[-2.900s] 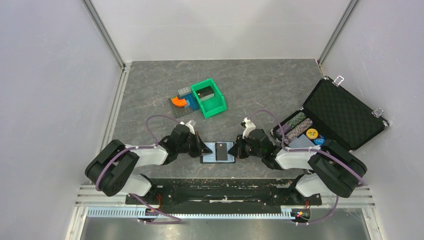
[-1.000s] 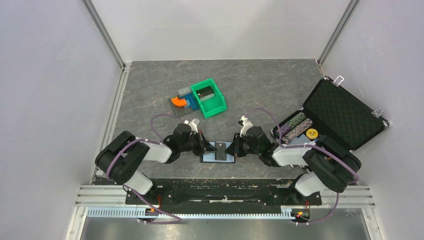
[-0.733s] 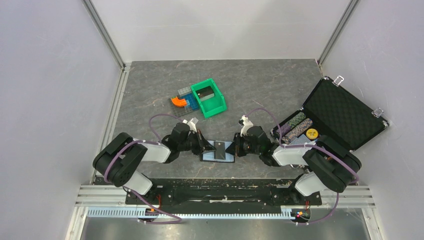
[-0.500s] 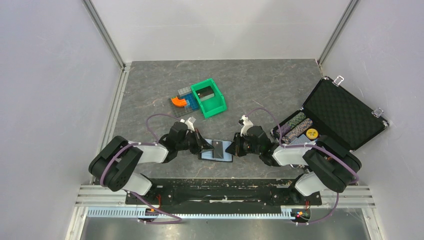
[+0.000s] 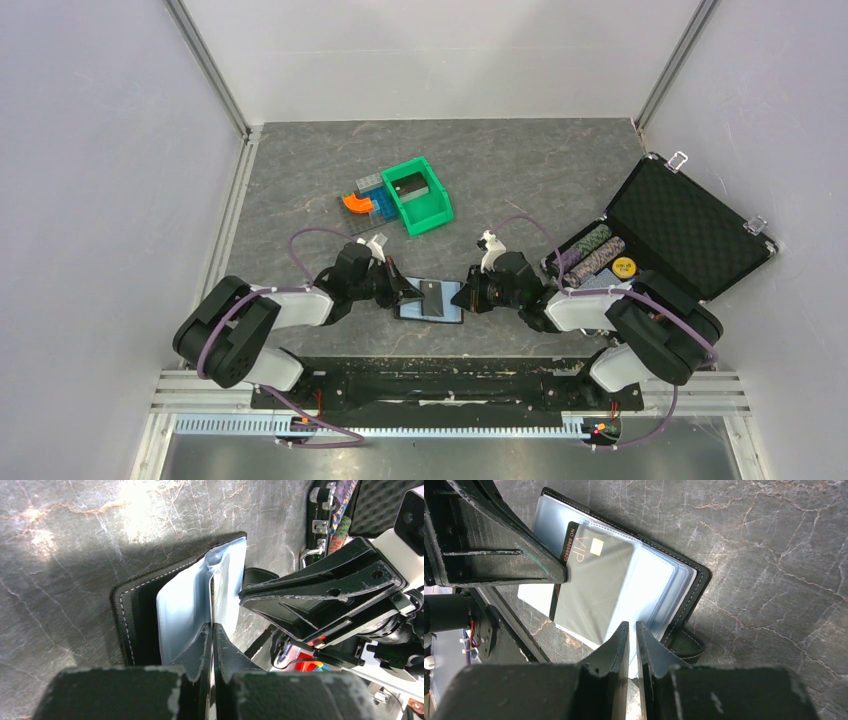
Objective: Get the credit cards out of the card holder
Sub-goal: Remove the credit card from the card holder, then place the credit card in the storage box.
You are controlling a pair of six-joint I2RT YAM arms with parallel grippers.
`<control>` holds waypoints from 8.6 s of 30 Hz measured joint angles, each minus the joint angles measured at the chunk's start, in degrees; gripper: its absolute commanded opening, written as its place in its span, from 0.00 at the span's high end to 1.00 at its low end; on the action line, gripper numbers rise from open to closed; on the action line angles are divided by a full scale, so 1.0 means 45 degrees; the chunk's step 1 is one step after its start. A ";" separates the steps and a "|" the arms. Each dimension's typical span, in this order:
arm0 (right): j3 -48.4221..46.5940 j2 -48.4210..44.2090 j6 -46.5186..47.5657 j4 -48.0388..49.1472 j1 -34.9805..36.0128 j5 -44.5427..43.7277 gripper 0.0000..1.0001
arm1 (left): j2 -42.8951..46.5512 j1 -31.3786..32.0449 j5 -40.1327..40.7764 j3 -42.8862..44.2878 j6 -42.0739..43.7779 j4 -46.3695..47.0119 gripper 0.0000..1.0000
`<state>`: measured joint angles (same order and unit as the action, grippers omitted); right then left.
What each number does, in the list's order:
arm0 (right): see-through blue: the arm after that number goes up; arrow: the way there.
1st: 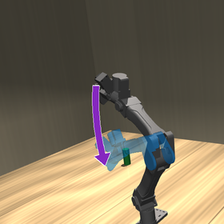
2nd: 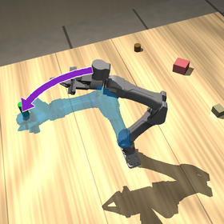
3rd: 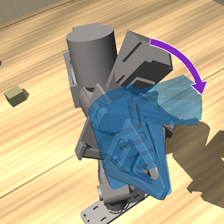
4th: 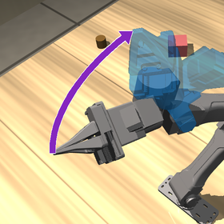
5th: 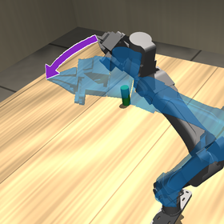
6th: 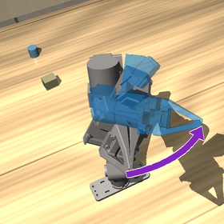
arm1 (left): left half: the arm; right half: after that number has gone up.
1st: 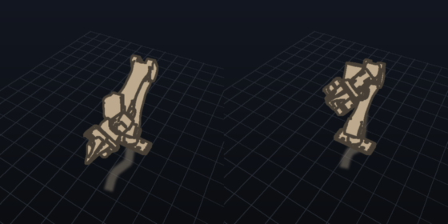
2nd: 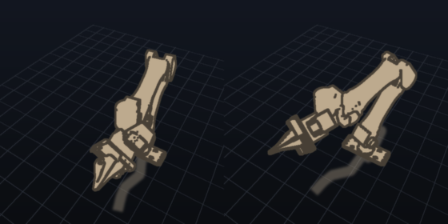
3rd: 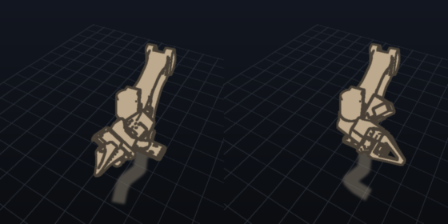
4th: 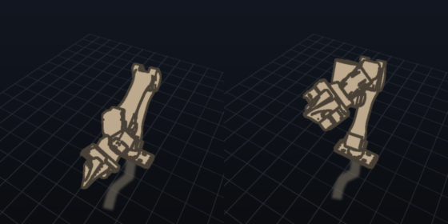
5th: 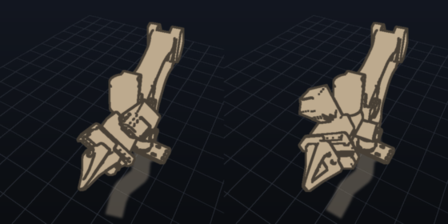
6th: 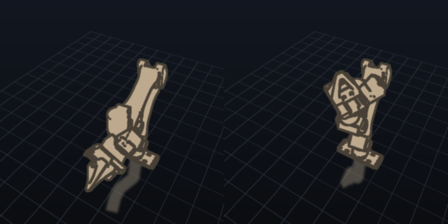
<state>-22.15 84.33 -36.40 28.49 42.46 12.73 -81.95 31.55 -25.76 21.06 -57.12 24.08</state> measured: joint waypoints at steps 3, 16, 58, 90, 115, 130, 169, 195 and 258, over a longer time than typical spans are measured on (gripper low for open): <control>0.0000 0.0000 0.0010 0.0000 0.0000 0.0015 0.87 | 0.0000 -0.0019 -0.0078 0.0000 0.0233 0.0005 0.93; 0.0000 0.0000 0.0049 -0.0010 -0.0034 0.0092 0.87 | -0.0296 -0.0078 -0.0690 0.0000 0.0442 0.0437 0.98; -0.0005 -0.1685 0.0335 -0.1360 -0.0019 0.0199 0.72 | 0.2589 -0.1141 0.0223 -0.0019 0.1030 -0.2599 0.98; -0.1583 0.1239 -0.0049 -0.0520 0.0792 0.0262 0.74 | 0.0923 -0.0928 -0.1151 -0.0117 0.1030 -0.0821 0.76; -0.1073 -0.1302 -0.0359 -0.0311 0.0792 0.0413 0.52 | 0.6475 -0.0767 0.1977 0.0194 0.1039 -0.4556 0.98; -0.0097 -0.2977 -0.2492 0.3453 0.0792 0.2025 0.42 | 0.7485 -0.0767 -0.0850 -0.0039 0.0253 -0.0957 0.98; 0.0690 -0.5571 0.3415 -0.2123 0.0155 0.8986 1.00 | 0.3978 0.1341 -0.4488 0.5173 0.6081 -0.9505 0.58; 0.0704 -0.5455 0.3094 -0.1875 0.0155 0.8986 0.97 | 0.3458 0.1851 -0.5187 0.5625 0.7237 -1.0574 0.98; -0.0787 -0.7111 0.4172 -0.5523 -0.1205 0.4721 0.02 | -0.3696 -0.1579 1.0161 0.7019 0.0112 0.0976 0.98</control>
<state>-25.69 52.34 -17.63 3.64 37.04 33.98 -98.59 24.45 19.97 52.64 -56.62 28.47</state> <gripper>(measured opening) 0.979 0.029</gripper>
